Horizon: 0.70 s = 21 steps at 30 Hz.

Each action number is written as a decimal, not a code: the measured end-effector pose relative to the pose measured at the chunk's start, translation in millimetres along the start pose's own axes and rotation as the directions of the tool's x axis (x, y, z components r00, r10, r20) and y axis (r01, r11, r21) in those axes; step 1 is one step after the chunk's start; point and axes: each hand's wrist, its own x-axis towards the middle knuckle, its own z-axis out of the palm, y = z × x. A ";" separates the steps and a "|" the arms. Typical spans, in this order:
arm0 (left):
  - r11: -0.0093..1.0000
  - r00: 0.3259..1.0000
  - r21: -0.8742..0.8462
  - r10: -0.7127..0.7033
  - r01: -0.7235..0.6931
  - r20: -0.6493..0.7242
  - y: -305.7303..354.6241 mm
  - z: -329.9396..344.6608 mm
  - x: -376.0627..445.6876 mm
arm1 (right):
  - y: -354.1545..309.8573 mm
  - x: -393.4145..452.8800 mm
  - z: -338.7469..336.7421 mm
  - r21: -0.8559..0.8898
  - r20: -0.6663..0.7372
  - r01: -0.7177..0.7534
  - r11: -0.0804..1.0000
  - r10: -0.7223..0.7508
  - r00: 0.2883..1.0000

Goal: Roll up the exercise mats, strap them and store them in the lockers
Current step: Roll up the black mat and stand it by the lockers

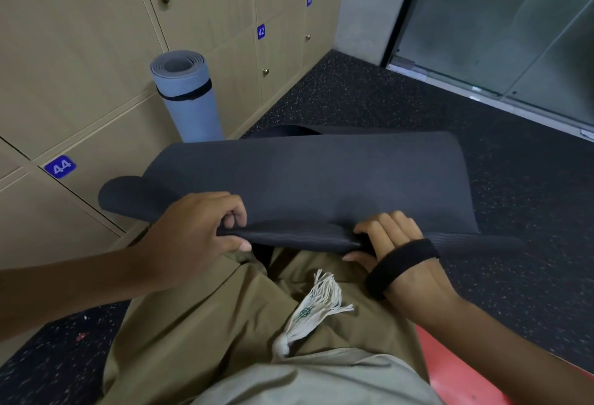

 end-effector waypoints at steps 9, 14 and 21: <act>0.999 0.999 -0.010 -0.036 0.036 -0.001 -4.4 6.9 -0.2 | 8.2 -14.6 25.2 -0.002 -0.028 0.070 0.998 -0.070 0.997; 0.973 0.965 0.006 -0.228 0.229 0.129 -7.1 17.0 15.4 | 11.8 -2.2 24.5 0.205 0.126 -0.139 0.969 0.115 0.985; 0.956 0.922 0.009 -0.285 0.293 0.261 -12.6 11.1 30.0 | 11.5 12.0 31.5 0.116 0.054 -0.060 0.991 0.054 0.997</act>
